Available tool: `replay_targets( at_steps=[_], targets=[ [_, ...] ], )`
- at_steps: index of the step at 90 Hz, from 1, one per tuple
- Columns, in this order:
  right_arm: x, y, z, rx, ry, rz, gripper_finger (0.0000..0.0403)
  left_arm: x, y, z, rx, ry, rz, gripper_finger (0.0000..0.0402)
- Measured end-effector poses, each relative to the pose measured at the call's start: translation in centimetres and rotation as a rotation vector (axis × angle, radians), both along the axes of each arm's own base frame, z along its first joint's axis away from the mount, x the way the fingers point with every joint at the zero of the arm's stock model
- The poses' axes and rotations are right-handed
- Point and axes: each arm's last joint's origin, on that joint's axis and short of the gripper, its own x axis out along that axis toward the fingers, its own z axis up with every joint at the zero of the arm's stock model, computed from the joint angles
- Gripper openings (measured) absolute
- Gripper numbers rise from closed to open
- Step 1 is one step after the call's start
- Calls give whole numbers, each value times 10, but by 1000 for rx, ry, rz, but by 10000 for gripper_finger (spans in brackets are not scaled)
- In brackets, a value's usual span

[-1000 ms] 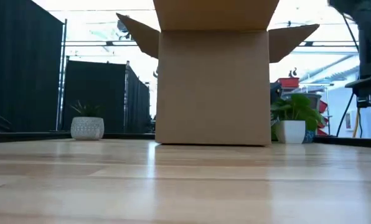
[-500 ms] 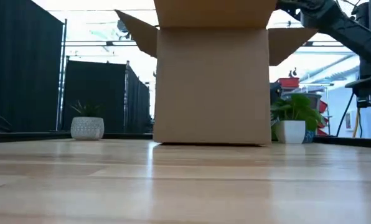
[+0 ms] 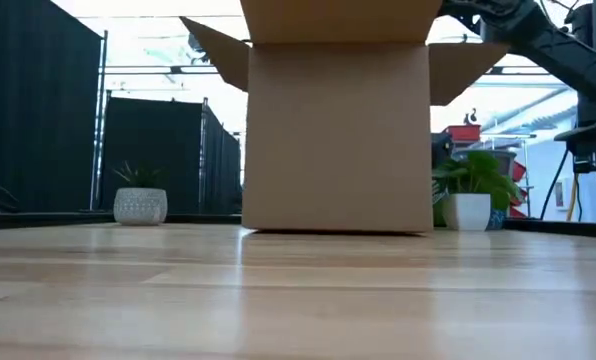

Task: Wrap mug
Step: Put the wrapped orange mug into the box, then return to Home Position

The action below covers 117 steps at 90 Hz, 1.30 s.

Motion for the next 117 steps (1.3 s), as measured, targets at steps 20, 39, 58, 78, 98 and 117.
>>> replay_targets(
  at_steps=[20, 39, 58, 78, 98, 117],
  targets=[
    [-27, 13, 66, -66, -121, -17, 223, 0, 0, 0, -12, 8, -9, 183],
    [-54, 29, 110, -114, -186, -13, 224, 0, 0, 0, -12, 8, -10, 183],
    [-103, 67, 165, -150, -256, 18, 224, 0, 0, -1, 6, 34, -34, 179],
    [-163, 135, 207, -55, -301, 147, 186, -5, 6, -5, 9, 61, -41, 106],
    [-223, 198, 220, 60, -422, 289, 104, -45, 30, -16, -131, 57, -83, 7],
    [-252, 227, 166, 140, -538, 345, 12, -90, 57, -49, -353, -58, -177, 0]
  ],
)
